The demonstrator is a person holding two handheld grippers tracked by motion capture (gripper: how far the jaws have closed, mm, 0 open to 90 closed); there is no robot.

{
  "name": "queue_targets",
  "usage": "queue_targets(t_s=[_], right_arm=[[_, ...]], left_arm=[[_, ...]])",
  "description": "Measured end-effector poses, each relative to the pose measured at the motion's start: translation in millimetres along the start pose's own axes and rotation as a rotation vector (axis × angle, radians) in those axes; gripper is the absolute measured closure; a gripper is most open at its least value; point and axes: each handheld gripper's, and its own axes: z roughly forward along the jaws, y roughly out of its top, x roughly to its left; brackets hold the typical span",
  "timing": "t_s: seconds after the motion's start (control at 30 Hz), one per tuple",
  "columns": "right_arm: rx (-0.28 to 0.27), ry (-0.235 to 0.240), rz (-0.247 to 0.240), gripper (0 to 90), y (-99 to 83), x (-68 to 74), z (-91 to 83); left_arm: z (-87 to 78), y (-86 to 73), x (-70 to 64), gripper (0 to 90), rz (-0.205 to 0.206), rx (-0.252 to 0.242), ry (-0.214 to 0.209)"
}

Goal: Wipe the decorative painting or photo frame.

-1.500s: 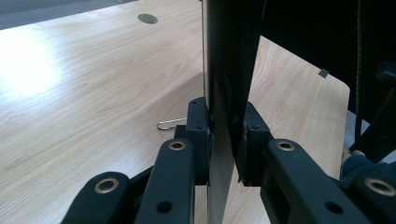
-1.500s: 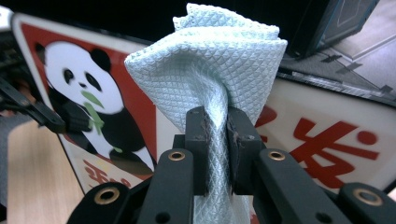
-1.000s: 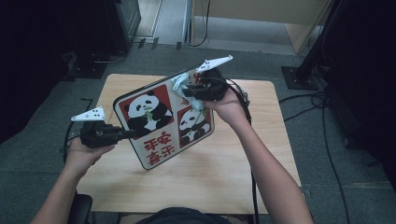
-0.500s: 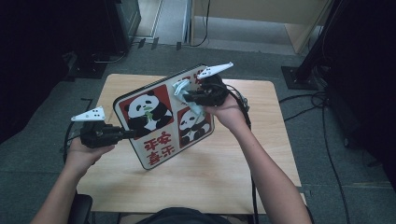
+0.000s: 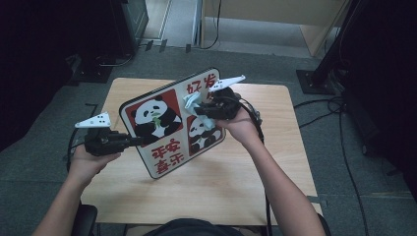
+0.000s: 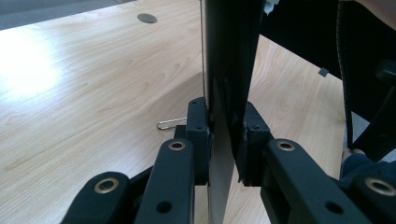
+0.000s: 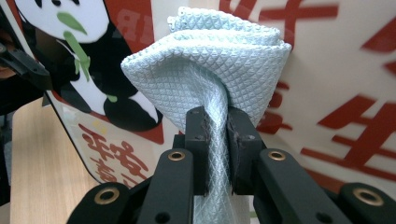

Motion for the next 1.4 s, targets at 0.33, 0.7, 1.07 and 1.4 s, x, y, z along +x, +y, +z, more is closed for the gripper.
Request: queue_targets(t_s=[0.33,0.7,1.07,1.4], right_arm=[[0.008,0.012,0.014,81.1,-16.2,-1.7,6.3],[0.024,0.008,0.024,81.0,-35.1,-3.4,12.7],[0.032,-0.001,0.015,81.0,-57.9,-5.0,20.4],[0.064,0.011,0.062,81.0,-81.9,-5.6,30.4]], left_arm=[[0.0,0.0,-0.1,78.5,0.0,-0.001,0.001],[0.1,-0.2,0.1,78.5,0.0,-0.003,0.0],[0.1,-0.4,0.3,78.4,0.001,-0.005,0.0],[0.1,-0.5,0.6,78.5,-0.001,-0.006,-0.002]])
